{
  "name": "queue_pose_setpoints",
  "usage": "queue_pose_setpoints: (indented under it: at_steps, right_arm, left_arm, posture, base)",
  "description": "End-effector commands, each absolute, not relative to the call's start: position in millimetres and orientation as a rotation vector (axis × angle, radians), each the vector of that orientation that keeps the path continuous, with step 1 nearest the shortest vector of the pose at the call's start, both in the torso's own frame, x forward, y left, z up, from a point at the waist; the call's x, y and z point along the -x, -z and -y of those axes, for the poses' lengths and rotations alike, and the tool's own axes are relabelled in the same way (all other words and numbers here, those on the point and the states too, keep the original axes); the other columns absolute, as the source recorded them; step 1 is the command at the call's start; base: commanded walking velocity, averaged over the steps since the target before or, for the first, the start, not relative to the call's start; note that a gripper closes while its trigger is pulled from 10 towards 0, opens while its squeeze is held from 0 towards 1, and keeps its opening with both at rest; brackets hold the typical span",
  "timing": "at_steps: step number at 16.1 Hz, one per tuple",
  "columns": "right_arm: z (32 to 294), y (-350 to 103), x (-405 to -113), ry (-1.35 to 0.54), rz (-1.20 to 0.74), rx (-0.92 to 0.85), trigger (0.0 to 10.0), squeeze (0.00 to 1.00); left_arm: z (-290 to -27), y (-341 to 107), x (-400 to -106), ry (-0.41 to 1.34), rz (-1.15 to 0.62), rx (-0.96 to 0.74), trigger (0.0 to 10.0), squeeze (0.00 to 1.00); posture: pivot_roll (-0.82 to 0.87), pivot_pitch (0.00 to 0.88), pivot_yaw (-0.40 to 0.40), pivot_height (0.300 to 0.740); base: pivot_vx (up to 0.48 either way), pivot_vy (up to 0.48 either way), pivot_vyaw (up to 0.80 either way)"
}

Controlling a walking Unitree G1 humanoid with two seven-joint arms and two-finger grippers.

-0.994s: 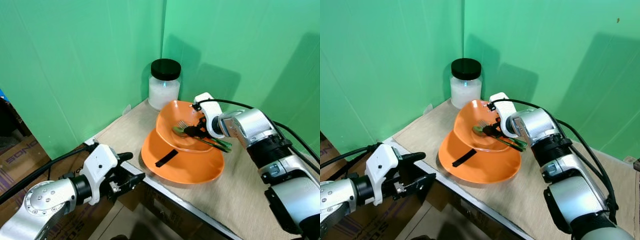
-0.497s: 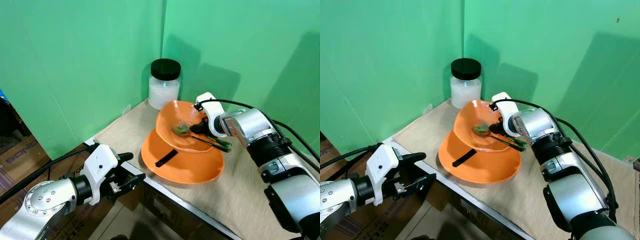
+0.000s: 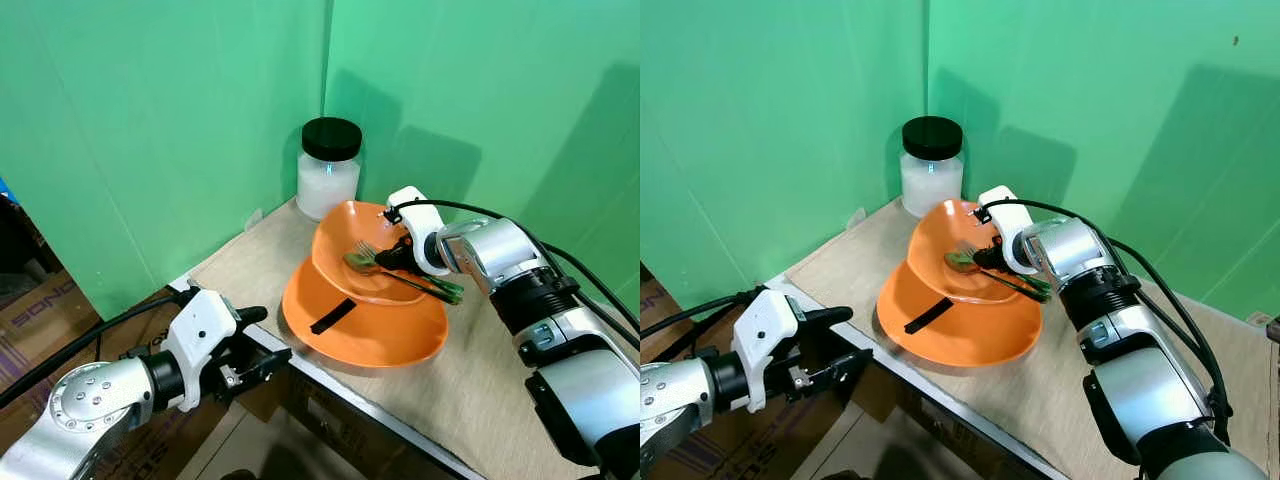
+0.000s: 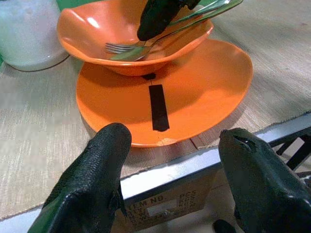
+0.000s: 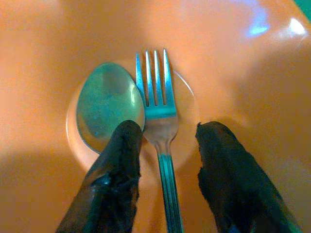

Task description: Setting the table

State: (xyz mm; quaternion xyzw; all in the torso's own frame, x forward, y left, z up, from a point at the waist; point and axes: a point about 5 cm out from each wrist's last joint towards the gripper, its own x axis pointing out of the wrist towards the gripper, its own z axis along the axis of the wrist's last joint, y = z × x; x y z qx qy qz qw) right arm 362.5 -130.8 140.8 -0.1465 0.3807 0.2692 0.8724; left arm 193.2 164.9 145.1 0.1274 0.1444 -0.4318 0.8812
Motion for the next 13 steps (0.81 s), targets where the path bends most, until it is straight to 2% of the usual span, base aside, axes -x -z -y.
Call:
queue_pose_setpoints:
  at_steps: [1,2,10,11,13]
  right_arm:
    - [133,-145,-365,-0.548,-0.783,0.313,10.0,0.72]
    - [135,-143,-365,-0.541,-0.790,0.318,10.0,0.00]
    - [138,-130,-361,-0.528,-0.847,0.304,10.0,0.00]
    - [138,-132,-362,-0.527,-0.841,0.294,5.3,0.00]
    - [137,-135,-363,-0.535,-0.832,0.285,3.6,0.00]
  left_arm:
    - [-162,-146,-192,0.916,-0.300,-0.266,10.0,0.00]
    - [-162,-146,-192,0.917,-0.301,-0.266,10.0,0.00]
    - [-161,-145,-191,0.924,-0.302,-0.262,10.0,0.00]
    - [-161,-145,-191,0.924,-0.303,-0.260,10.0,0.00]
    - [-162,-145,-191,0.923,-0.305,-0.260,10.0,0.00]
  posture:
    - [0.00,0.000,-0.046,0.740]
    - [0.00,0.000,-0.047,0.740]
    - [0.00,0.000,-0.050,0.740]
    - [0.00,0.000,-0.050,0.740]
    - [0.00,0.000,-0.049,0.740]
  base:
    - [0.000,0.000,0.00]
    - [0.000,0.000,0.00]
    - [0.000,0.000,0.00]
    - [0.000,0.000,0.00]
    - [0.000,0.000,0.00]
